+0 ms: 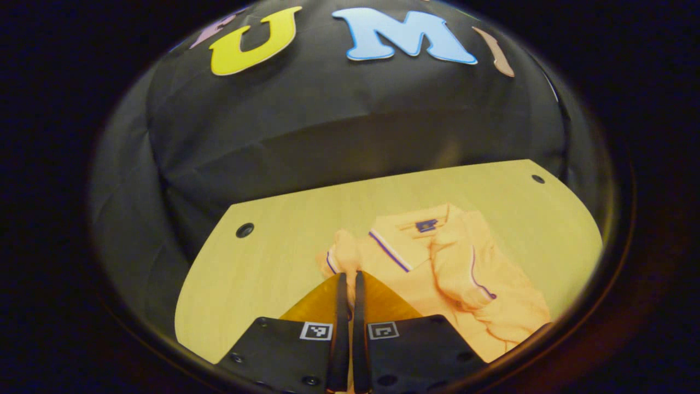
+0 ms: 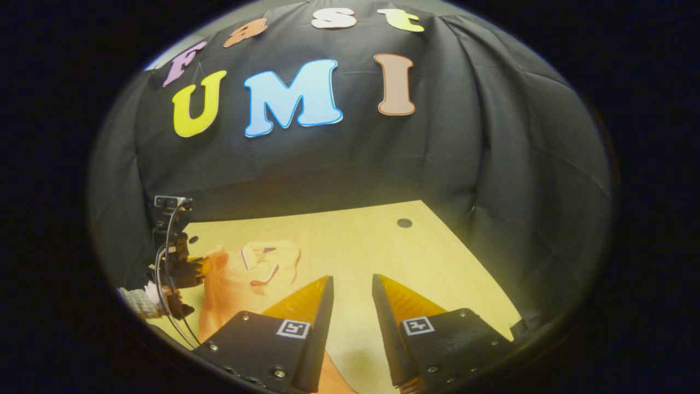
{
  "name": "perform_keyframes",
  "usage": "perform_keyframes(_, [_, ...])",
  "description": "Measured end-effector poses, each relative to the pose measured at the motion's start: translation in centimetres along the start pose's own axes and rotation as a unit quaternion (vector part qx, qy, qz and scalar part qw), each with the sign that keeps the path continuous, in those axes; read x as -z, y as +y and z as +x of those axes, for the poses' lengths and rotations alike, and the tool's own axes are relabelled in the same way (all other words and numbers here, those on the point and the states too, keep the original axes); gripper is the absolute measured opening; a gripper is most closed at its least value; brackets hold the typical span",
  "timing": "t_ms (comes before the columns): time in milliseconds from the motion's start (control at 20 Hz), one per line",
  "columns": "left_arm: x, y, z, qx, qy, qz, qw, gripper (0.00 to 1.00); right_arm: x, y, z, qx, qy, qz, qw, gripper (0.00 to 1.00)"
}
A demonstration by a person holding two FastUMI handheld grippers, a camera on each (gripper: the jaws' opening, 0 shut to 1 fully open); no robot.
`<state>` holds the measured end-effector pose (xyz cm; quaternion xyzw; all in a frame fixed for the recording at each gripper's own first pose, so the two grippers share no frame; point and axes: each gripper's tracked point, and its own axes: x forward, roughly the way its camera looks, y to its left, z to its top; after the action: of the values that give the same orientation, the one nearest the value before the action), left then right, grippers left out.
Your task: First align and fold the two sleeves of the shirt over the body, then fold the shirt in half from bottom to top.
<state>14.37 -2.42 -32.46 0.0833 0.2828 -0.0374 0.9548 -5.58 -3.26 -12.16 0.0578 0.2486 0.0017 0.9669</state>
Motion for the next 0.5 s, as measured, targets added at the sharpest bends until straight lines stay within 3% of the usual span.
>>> perform_keyframes(300, [-0.6, -6.1, -1.4, 0.056, 0.0, 0.05, 0.997, 0.1, 0.6, -0.4, -0.5, 0.017, -0.003, 0.02, 1.0, 0.47])
perform_keyframes(500, [0.4, -9.8, -0.9, 0.077, 0.012, 0.056, 0.995, 0.1, 0.6, -0.7, -0.6, 0.032, 0.0, 0.031, 0.999, 0.47])
